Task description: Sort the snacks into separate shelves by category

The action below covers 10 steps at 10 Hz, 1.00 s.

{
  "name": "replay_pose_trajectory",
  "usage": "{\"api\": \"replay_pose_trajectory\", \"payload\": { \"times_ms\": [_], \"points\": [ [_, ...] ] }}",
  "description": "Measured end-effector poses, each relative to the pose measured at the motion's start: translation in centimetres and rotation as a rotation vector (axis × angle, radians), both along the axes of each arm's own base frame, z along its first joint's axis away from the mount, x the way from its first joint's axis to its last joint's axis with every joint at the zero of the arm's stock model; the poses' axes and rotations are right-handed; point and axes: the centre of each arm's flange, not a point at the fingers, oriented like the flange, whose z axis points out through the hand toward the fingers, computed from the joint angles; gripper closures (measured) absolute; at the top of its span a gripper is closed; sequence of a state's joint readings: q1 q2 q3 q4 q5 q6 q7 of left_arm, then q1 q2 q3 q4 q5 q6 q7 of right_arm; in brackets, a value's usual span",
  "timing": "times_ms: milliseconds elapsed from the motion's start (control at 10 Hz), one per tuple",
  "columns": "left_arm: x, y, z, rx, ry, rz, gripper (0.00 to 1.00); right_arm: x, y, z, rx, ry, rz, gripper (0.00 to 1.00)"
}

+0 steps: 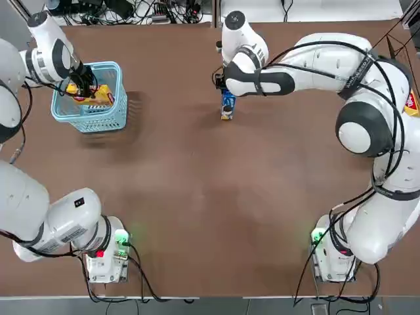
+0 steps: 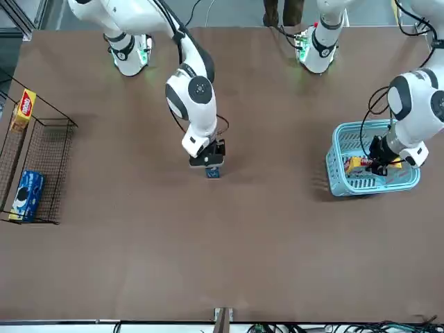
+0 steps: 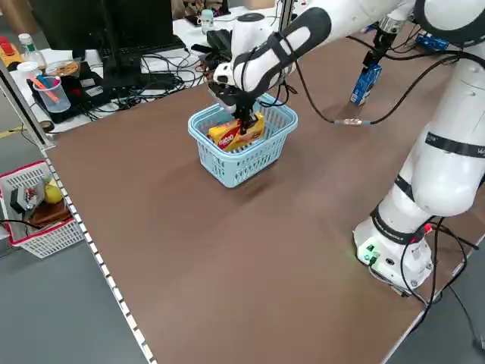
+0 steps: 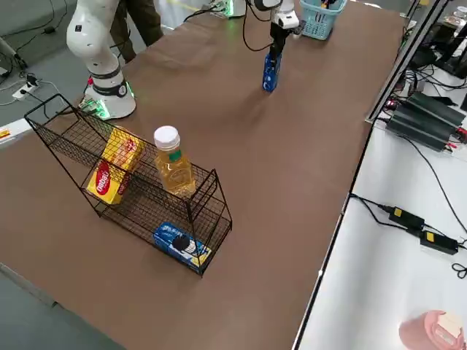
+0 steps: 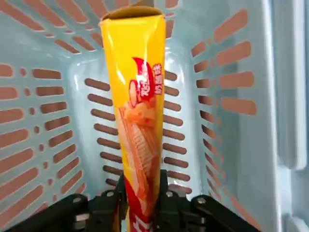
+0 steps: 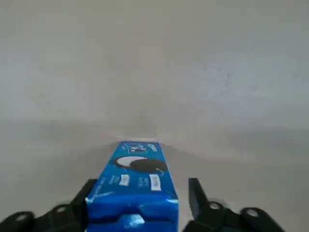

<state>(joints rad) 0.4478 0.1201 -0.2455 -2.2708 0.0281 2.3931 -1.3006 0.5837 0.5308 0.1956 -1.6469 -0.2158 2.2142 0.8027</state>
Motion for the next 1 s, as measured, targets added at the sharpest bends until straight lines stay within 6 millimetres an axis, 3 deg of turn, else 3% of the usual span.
{"api": "replay_pose_trajectory", "payload": {
  "times_ms": [100,200,300,700,1000],
  "points": [
    [-0.4,-0.1,1.1,0.002,0.030,0.002,0.74,0.0,0.0,-0.3,-0.003,-0.001,0.002,0.23],
    [-0.8,-0.2,2.4,0.006,0.051,0.002,0.74,0.0,0.0,-0.3,-0.003,-0.001,0.001,0.38],
    [-1.0,-0.2,3.8,0.008,0.074,0.002,0.74,0.0,0.0,-0.3,-0.002,0.000,-0.001,0.44],
    [1.5,-0.1,12.4,0.024,0.059,-0.001,0.74,0.4,-0.6,-0.1,-0.021,0.013,-0.004,0.47],
    [4.1,-4.3,17.0,0.033,-0.008,-0.054,0.74,2.7,-4.5,2.3,-0.141,0.110,0.128,0.51]
  ]
}}
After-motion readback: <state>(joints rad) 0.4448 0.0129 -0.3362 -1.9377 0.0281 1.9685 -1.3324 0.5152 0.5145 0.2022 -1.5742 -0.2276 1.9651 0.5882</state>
